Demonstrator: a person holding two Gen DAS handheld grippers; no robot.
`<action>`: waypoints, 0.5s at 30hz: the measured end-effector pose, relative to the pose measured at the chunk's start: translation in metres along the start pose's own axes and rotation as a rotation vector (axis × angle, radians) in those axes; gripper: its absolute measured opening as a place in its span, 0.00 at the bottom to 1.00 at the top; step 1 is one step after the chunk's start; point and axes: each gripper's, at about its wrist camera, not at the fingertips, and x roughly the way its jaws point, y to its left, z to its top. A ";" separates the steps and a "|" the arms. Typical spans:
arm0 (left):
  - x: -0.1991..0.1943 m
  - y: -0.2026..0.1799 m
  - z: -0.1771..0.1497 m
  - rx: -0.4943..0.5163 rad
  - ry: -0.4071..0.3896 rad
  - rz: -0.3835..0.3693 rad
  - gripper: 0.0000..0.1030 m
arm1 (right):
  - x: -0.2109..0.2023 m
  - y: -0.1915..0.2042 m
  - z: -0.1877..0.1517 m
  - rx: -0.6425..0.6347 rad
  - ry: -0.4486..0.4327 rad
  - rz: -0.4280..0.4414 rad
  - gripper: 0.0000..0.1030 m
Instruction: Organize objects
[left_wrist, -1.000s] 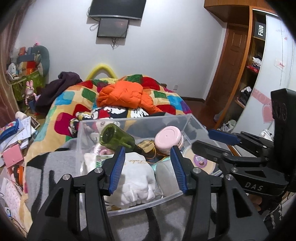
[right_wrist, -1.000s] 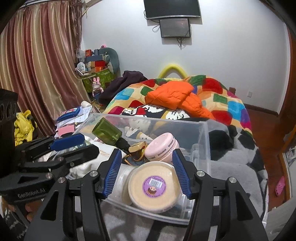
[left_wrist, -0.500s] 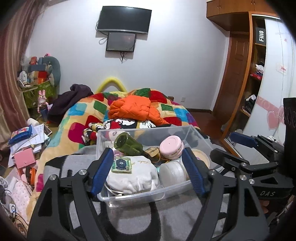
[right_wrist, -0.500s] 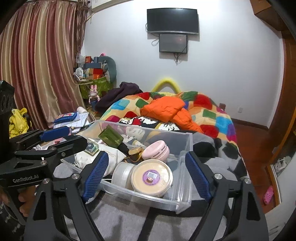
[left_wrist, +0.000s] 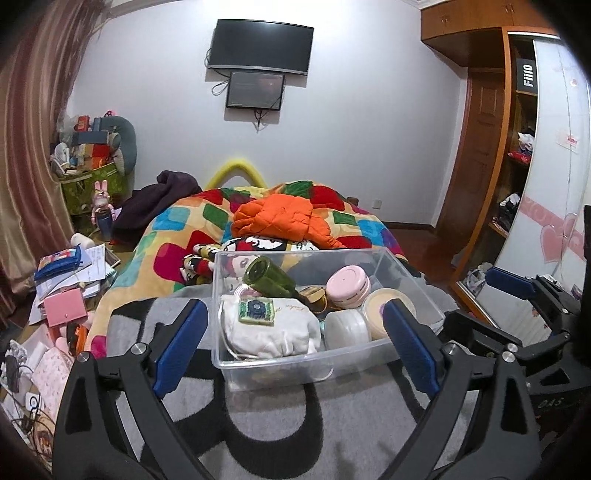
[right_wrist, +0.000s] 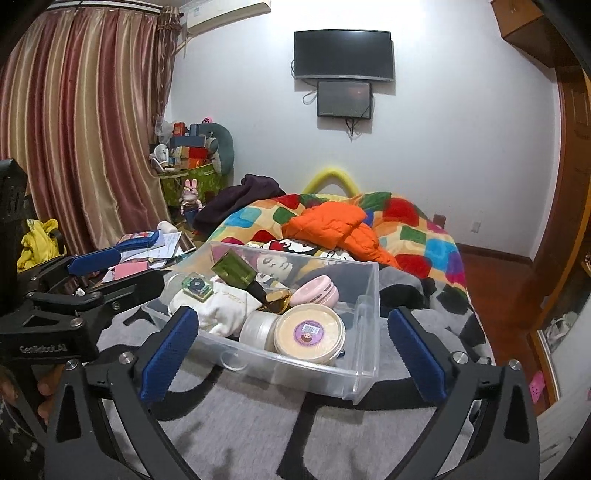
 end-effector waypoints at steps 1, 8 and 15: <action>-0.002 0.000 -0.002 -0.004 -0.002 0.007 0.94 | -0.002 0.001 -0.001 -0.001 -0.001 -0.001 0.99; -0.009 0.002 -0.012 -0.011 -0.005 0.051 0.94 | -0.013 0.004 -0.010 0.017 -0.005 -0.001 0.99; -0.010 -0.001 -0.021 0.004 0.004 0.085 0.95 | -0.015 0.006 -0.016 0.021 -0.001 -0.002 0.99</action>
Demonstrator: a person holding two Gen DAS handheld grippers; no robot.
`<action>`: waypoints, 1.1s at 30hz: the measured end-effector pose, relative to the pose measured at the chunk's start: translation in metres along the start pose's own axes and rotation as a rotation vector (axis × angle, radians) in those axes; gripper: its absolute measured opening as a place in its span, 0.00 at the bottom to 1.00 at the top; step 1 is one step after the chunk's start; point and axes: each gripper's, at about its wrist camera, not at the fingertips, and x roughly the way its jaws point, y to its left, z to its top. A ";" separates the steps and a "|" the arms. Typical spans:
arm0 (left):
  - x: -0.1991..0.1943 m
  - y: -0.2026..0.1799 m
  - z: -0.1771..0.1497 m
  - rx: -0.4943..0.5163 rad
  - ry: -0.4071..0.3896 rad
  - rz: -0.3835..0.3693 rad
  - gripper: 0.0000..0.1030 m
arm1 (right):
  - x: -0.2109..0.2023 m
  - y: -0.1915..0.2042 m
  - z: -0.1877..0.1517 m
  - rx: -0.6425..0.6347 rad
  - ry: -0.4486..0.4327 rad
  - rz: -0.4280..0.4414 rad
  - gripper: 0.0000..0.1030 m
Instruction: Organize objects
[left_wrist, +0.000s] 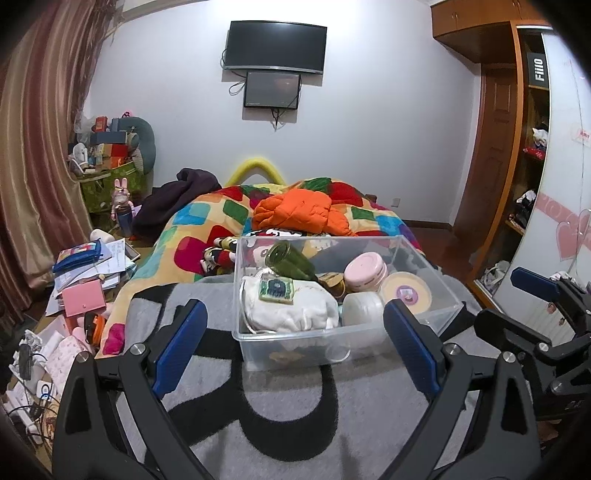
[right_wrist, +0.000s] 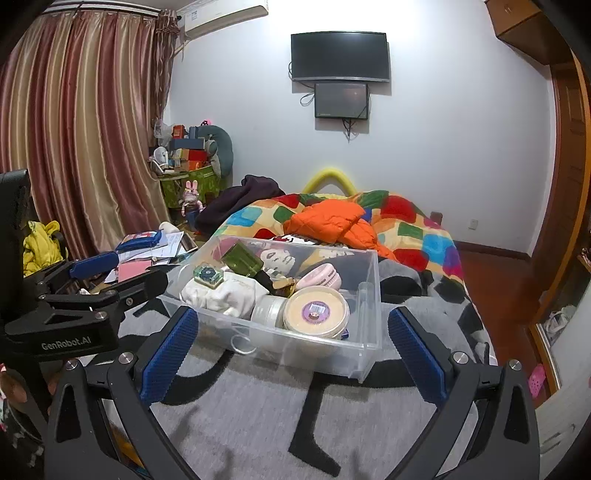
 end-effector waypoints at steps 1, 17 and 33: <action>0.000 0.000 -0.002 0.000 0.002 0.004 0.95 | 0.000 0.000 -0.001 0.001 0.001 0.000 0.99; 0.013 -0.001 -0.013 0.000 0.049 0.006 0.95 | 0.009 -0.011 -0.014 0.070 0.051 -0.003 0.99; 0.013 -0.003 -0.015 0.000 0.056 -0.002 0.95 | 0.016 -0.017 -0.020 0.106 0.075 -0.001 0.99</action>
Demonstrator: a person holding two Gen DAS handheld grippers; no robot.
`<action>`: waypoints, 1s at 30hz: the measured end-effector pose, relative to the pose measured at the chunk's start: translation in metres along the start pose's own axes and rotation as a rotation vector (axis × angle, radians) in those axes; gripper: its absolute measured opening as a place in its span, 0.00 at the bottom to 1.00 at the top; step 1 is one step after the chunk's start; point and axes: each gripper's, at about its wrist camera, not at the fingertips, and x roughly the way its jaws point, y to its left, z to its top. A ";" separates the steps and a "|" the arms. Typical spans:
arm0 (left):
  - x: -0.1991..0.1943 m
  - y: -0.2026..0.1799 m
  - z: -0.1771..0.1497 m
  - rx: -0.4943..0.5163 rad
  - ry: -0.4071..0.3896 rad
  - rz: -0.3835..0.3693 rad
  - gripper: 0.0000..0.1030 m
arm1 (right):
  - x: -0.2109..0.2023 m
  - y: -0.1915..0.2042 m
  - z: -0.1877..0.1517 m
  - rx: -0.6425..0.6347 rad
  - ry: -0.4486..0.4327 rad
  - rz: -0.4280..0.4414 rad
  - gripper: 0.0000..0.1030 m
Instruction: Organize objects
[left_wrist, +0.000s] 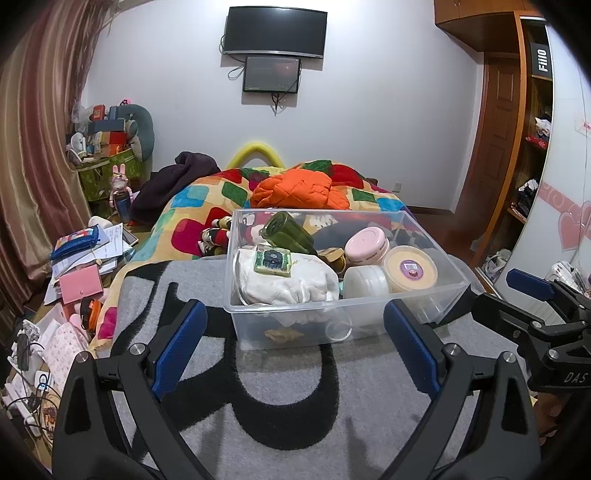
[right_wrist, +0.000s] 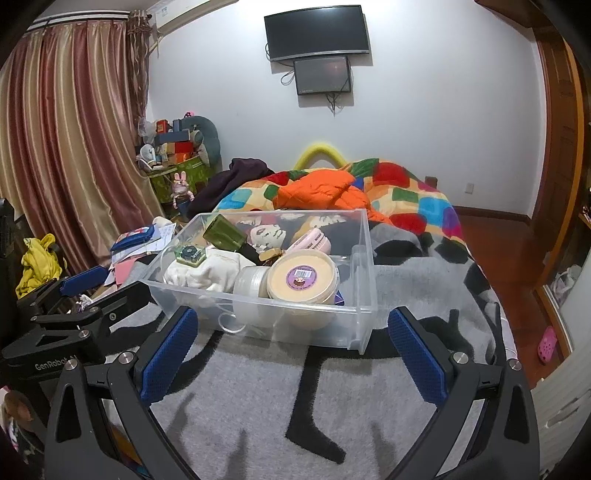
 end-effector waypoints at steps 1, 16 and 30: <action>0.000 0.000 0.000 0.000 0.000 -0.001 0.95 | 0.000 0.000 0.000 0.000 0.000 0.001 0.99; 0.002 0.001 -0.002 -0.013 0.007 -0.005 0.95 | 0.001 -0.001 0.001 0.017 0.007 0.014 0.99; 0.001 0.000 -0.002 -0.010 0.010 -0.009 0.95 | 0.002 -0.003 0.000 0.031 0.012 0.014 0.99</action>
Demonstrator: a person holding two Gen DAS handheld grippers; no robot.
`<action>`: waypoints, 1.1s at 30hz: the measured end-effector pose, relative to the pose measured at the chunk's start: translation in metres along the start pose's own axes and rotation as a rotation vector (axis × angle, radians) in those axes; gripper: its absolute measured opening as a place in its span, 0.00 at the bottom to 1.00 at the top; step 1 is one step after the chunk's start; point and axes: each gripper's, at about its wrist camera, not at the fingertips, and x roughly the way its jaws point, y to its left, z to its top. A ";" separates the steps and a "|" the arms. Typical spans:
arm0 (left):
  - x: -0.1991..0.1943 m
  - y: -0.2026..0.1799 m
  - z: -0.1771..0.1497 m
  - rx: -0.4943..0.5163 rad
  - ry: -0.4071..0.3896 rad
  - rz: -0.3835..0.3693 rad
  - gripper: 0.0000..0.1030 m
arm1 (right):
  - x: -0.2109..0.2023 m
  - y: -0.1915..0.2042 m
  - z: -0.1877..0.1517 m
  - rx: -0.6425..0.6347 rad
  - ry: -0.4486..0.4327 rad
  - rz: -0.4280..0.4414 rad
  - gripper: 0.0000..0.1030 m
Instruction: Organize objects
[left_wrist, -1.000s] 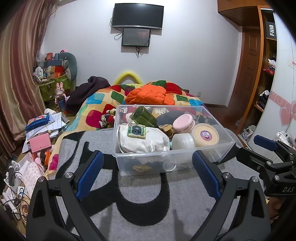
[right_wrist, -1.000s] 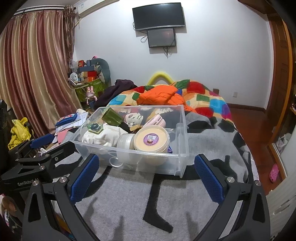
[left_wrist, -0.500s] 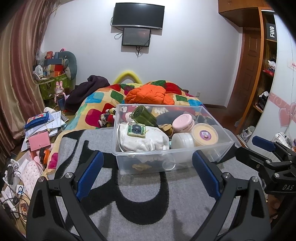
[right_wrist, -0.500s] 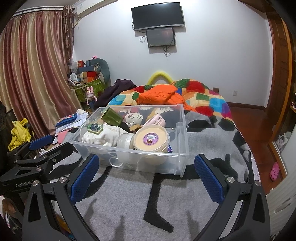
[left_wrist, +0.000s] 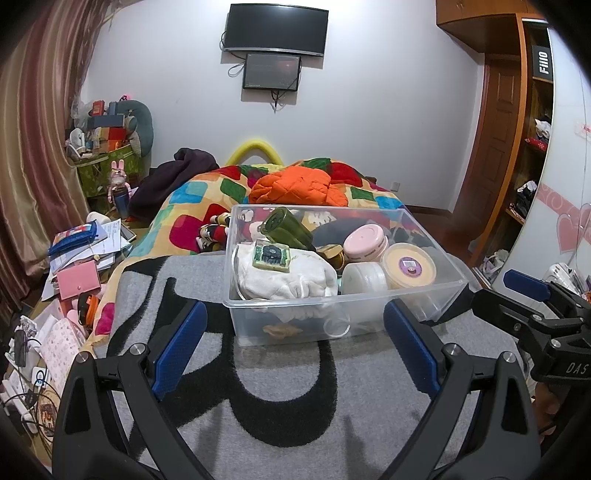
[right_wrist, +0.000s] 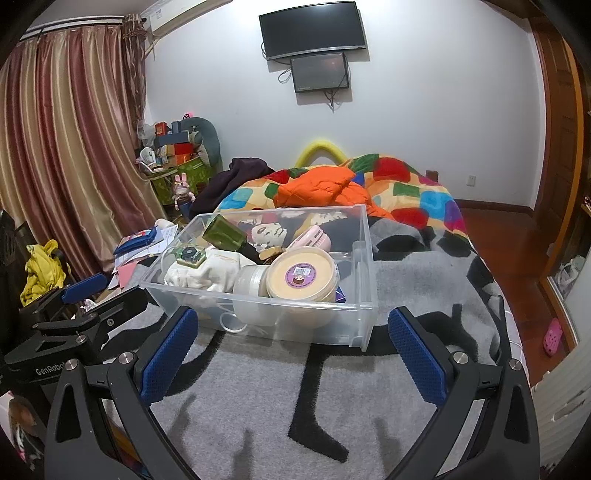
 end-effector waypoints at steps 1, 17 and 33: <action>0.000 0.000 0.000 0.001 0.000 -0.002 0.95 | 0.000 0.000 0.000 0.000 0.000 0.000 0.99; -0.001 -0.002 -0.001 0.005 0.000 -0.010 0.95 | -0.001 0.000 -0.001 0.000 -0.001 0.000 0.99; 0.001 0.000 -0.002 -0.002 0.014 -0.037 0.95 | -0.002 -0.001 0.000 -0.002 -0.001 -0.001 0.99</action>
